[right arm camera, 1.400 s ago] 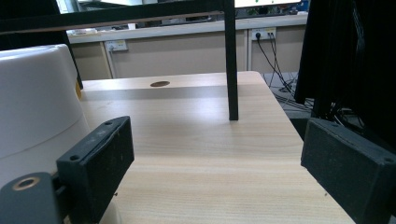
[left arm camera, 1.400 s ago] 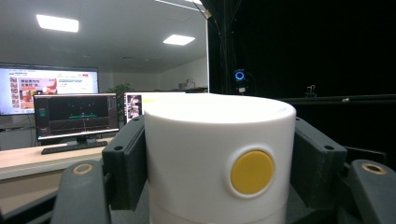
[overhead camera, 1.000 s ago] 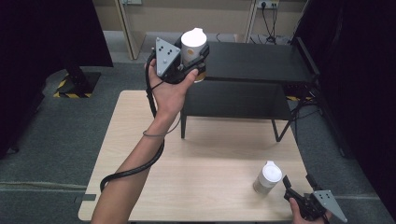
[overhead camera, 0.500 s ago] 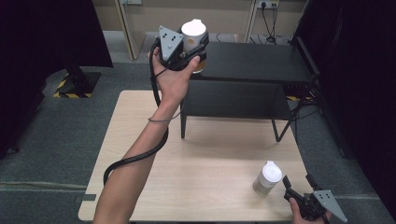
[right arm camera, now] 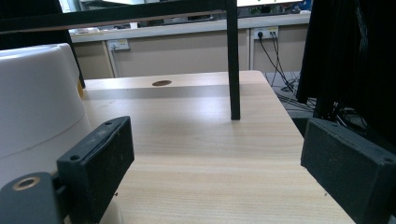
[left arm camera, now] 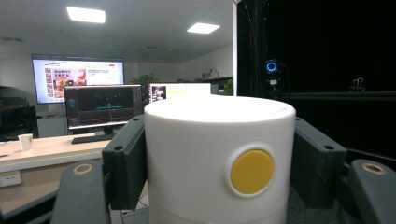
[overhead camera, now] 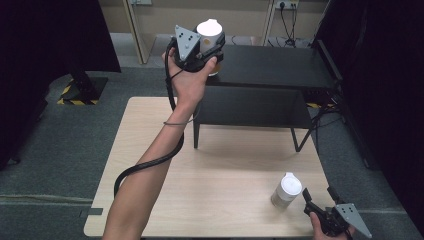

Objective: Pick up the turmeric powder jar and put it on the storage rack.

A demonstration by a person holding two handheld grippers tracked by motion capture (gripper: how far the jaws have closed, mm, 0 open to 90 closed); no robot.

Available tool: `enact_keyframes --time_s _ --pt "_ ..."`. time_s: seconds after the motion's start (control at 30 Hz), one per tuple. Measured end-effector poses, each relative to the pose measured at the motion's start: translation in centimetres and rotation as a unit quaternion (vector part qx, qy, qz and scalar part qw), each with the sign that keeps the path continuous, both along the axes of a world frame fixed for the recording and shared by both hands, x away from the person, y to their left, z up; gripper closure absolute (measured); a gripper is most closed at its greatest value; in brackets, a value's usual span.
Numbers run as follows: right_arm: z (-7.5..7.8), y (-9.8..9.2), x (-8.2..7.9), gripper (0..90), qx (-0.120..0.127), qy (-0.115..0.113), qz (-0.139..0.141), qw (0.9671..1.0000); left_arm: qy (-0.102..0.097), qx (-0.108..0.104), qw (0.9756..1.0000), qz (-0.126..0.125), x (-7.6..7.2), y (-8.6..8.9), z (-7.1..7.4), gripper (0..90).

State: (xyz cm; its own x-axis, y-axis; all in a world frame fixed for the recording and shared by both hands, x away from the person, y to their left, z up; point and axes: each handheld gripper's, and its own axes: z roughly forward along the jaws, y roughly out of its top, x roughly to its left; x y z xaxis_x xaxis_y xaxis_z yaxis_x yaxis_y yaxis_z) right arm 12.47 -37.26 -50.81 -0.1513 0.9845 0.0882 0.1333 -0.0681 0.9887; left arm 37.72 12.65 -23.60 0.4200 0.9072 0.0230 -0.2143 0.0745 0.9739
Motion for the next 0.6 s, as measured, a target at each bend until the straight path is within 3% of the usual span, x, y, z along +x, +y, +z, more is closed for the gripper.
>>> enact_keyframes --time_s 0.6 --pt "0.01 -0.03 0.01 9.9 0.000 0.000 0.001 1.0000 0.007 0.003 1.0000 0.003 0.31 -0.02 -0.07 30.6"
